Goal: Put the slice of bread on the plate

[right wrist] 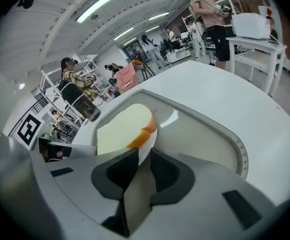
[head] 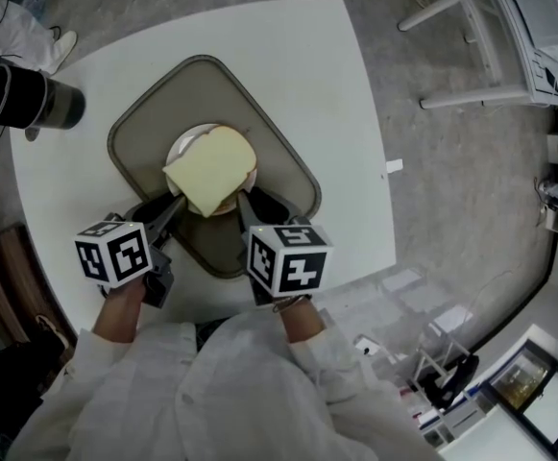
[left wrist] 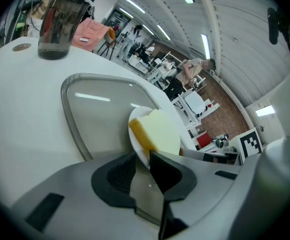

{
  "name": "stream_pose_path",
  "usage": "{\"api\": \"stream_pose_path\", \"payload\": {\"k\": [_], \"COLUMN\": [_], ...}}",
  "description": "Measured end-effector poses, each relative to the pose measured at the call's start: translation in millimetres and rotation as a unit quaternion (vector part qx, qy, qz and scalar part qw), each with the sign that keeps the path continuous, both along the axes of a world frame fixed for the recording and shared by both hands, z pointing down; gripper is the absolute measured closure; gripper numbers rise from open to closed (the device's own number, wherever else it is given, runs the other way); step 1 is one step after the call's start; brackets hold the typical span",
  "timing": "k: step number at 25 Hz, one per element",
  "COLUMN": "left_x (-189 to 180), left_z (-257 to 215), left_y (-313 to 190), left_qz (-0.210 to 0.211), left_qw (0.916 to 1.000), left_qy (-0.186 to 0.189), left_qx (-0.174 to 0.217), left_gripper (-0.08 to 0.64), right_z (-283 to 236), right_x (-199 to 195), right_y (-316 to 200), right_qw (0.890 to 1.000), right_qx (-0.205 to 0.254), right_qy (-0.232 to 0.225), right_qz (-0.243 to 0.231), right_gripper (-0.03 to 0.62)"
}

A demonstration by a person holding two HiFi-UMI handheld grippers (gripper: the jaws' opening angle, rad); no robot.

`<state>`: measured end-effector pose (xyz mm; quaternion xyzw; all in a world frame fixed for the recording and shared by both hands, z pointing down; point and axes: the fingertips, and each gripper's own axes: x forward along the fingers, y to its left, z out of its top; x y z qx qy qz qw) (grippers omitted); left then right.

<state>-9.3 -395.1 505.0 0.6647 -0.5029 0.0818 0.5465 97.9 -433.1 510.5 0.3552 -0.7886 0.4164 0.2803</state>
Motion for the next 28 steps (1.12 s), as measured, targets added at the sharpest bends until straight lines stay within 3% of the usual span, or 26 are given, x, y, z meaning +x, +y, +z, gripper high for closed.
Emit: {"api": "stream_pose_path", "payload": {"k": [9,16,28], "left_x": [-3,-11,-20], "left_z": [2,-4,-42], "left_y": [0,0,19], "left_qz": [0.011,0.037,0.038], "left_qw": [0.9997,0.9961,0.9935], "left_qy": [-0.022,-0.072,-0.048], "left_qx": [0.003,0.035,0.096], "left_gripper": [0.479,0.449,0.449], "right_z": [0,-3,-39], "right_x": [-2,-3,-6], "right_y": [1,4,28], "right_qw": [1.000,1.000,0.998], "right_qx": [0.013,0.023,0.060], "right_qy": [0.005,0.002,-0.020], "right_qz": [-0.022,-0.017,0.011], "right_gripper": [0.526,0.525,0.526]}}
